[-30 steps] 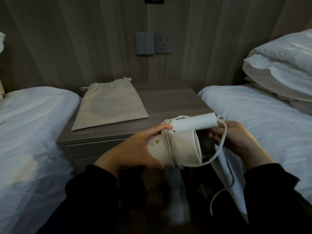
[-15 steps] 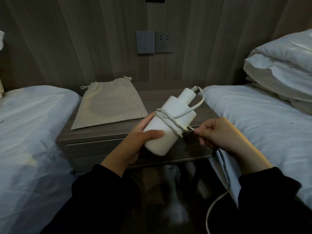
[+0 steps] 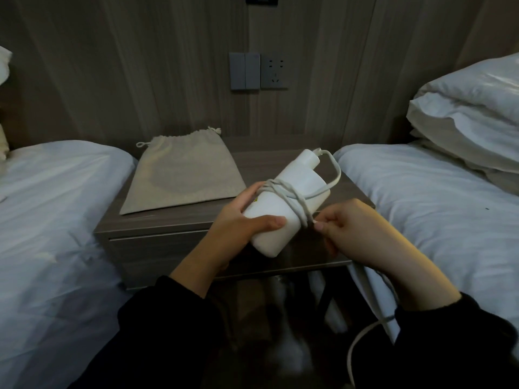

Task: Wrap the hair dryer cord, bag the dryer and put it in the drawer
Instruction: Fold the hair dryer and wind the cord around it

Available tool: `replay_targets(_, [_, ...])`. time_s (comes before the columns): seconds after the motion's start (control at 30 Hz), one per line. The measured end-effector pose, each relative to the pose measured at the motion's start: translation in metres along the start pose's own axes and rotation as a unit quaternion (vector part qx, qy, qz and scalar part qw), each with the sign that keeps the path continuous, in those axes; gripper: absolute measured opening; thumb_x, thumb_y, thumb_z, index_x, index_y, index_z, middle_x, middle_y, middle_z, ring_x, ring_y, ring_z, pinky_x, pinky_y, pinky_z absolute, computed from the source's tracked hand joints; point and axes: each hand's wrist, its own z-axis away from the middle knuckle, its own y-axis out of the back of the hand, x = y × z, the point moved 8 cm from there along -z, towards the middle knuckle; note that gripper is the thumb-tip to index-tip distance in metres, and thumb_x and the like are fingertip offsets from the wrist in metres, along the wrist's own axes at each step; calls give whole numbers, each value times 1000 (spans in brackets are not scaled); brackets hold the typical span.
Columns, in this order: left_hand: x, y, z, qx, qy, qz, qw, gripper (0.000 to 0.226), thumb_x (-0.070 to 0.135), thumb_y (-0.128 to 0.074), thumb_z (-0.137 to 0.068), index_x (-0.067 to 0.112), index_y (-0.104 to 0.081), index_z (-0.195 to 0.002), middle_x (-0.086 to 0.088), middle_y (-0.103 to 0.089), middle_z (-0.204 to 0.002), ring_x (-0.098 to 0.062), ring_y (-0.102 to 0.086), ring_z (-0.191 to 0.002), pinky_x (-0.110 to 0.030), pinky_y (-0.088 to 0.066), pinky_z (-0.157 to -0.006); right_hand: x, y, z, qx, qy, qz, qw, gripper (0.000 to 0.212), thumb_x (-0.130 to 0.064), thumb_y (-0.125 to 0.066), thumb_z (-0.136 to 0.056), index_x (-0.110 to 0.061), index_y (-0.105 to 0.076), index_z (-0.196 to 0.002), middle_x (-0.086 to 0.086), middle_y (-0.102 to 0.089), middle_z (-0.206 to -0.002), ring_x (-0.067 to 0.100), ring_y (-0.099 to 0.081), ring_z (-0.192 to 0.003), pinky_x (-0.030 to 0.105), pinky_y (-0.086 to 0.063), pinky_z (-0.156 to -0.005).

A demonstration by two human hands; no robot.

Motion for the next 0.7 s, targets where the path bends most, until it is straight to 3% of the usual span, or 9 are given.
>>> replay_targets(0.13, [4,3,0,15,-7,-43,999,49,10,-73,-74,51,-49,-89,28,-49,-97,2,-51,-90,-14,-44,-72,-4,-10,0,-14,12,3,1000,37,-18,-55,-87,-20,-51,-50,-1,-58,-49,4,-52,-47,23,-37,-55])
replay_targets(0.27, [2,9,0,32,1,-142,989,62,21,-78,-68,47,-43,-112,30,-45,-103,6,-46,-93,-11,-38,-75,-6,-26,-2,-50,6,54,997,31,-17,-54,-86,-19,-48,-56,-1,-54,-60,18,-53,-65,27,-38,-65])
replay_targets(0.37, [-2,16,0,56,10,-233,971,83,32,-80,-65,48,-36,-133,21,-43,-122,-4,-44,-110,-21,-37,-92,-4,-21,1,-47,-14,57,997,31,-24,-57,-86,-13,-55,-57,2,-56,-59,19,-56,-65,28,-40,-62])
replay_targets(0.47, [0,23,1,80,-3,-304,949,90,39,-80,-62,52,-28,-135,12,-45,-135,-12,-45,-119,-32,-41,-102,-5,-9,6,-21,-10,39,999,33,-28,-61,-84,-4,-62,-62,3,-56,-57,13,-53,-58,21,-38,-55])
replay_targets(0.53, [0,25,2,80,-5,-348,934,91,41,-78,-63,53,-26,-136,9,-45,-136,-14,-45,-120,-36,-42,-102,-8,1,9,-7,-2,34,999,30,-29,-63,-83,-5,-65,-65,0,-55,-57,11,-53,-57,17,-35,-52])
replay_targets(0.63, [1,22,3,72,-23,-403,912,95,44,-77,-60,55,-22,-137,6,-48,-130,-16,-47,-116,-35,-42,-99,-15,6,15,-37,25,41,998,26,-26,-63,-84,-20,-61,-58,-5,-55,-56,6,-51,-56,18,-37,-53])
replay_targets(0.7, [3,17,6,53,-45,-456,887,97,47,-76,-61,55,-17,-138,5,-48,-122,-17,-48,-110,-32,-42,-94,-18,3,19,-74,51,66,994,21,-25,-60,-85,-15,-67,-68,2,-62,-64,13,-59,-64,24,-43,-61])
